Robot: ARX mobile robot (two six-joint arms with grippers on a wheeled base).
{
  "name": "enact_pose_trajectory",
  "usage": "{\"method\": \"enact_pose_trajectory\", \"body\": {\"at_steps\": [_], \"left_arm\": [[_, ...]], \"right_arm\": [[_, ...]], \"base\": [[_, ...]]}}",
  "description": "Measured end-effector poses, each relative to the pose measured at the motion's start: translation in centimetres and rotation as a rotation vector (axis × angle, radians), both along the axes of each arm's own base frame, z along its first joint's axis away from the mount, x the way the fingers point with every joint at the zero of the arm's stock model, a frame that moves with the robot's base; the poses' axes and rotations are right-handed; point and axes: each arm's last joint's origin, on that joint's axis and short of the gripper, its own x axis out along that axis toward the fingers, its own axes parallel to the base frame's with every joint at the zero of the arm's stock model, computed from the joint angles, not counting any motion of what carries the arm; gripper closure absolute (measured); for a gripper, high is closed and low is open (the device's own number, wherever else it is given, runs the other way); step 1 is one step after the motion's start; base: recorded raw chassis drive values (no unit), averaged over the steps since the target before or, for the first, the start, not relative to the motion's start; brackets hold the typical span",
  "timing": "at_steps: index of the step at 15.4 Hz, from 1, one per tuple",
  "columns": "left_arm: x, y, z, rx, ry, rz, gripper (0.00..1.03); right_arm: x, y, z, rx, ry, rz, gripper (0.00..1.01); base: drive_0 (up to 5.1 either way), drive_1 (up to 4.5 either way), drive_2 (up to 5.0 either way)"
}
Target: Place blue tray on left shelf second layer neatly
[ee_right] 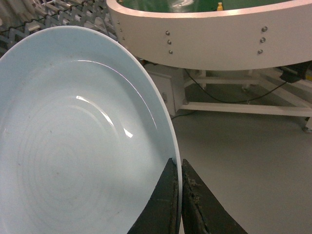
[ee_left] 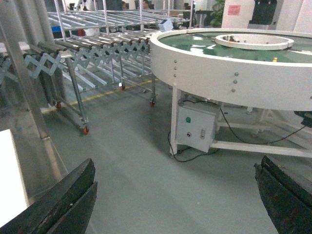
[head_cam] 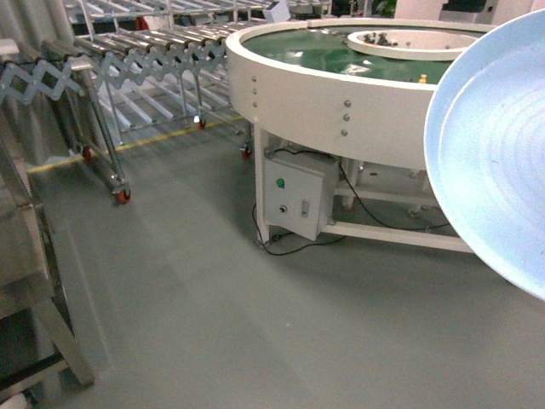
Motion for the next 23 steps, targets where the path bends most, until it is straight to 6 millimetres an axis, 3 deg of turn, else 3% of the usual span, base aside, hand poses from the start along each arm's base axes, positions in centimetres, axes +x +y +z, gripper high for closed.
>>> {"method": "enact_pose_trajectory", "body": {"at_steps": [9,23], "left_arm": [[0.0,0.0,0.0,0.0,0.0,0.0,0.05],[0.0,0.0,0.0,0.0,0.0,0.0,0.05]], "right_arm": [[0.0,0.01,-0.02,0.0,0.002,0.0,0.99],[0.0,0.01,-0.02,0.0,0.002,0.0,0.99]], "base": [[3.2,-3.85,-3.9],[-1.6,-1.59,-1.6]]}}
